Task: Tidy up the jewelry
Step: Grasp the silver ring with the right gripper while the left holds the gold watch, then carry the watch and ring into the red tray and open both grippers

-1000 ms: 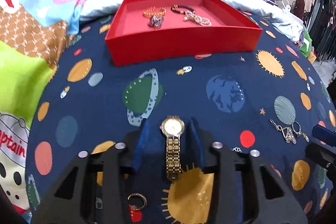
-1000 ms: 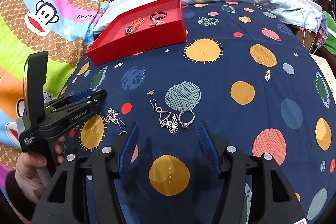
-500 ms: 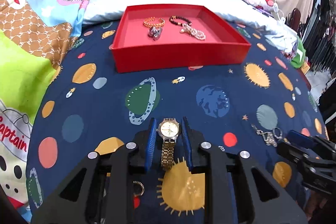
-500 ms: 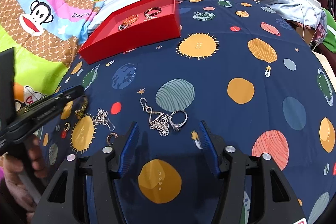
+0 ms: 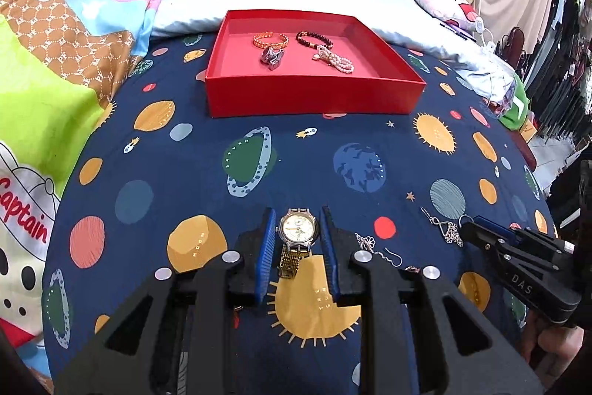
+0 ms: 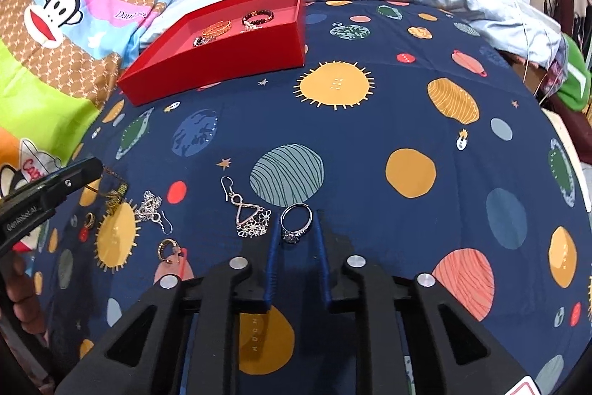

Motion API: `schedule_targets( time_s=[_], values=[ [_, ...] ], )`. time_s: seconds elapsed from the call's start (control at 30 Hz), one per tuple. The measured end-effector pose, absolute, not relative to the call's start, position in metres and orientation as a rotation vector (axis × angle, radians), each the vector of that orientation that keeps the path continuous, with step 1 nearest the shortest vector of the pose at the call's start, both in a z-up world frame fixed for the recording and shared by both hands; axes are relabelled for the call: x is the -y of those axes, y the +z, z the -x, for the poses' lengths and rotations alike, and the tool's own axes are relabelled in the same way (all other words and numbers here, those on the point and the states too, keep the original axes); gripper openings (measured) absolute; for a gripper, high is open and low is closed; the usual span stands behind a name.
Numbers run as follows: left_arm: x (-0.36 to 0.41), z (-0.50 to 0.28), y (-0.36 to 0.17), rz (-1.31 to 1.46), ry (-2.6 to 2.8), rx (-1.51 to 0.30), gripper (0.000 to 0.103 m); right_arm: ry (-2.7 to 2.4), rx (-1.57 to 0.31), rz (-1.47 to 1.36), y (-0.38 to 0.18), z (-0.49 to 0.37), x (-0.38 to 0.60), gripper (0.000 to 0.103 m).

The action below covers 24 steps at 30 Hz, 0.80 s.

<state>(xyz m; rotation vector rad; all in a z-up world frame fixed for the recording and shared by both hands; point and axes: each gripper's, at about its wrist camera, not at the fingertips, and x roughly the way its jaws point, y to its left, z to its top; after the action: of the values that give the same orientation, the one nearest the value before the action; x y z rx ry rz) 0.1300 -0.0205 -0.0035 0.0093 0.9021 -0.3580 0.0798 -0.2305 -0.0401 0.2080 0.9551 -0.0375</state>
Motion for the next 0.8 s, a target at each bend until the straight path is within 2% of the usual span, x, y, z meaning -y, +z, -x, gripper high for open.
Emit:
schedule_targets(
  time_s=[0.03, 0.4, 0.8],
  values=[
    [0.020, -0.130, -0.003, -0.007, -0.357, -0.903, 0.023, -0.038, -0.956, -0.204, -0.040, -0.080, 0.230, 0.009],
    [0.013, -0.124, 0.005, 0.012, -0.351, -0.890, 0.023, -0.022, -0.929, -0.230, -0.030, -0.074, 0.230, 0.009],
    [0.012, -0.142, 0.052, 0.029, -0.380, -0.804, 0.023, 0.091, -0.806, -0.290, 0.032, -0.096, 0.234, 0.009]
  ],
)
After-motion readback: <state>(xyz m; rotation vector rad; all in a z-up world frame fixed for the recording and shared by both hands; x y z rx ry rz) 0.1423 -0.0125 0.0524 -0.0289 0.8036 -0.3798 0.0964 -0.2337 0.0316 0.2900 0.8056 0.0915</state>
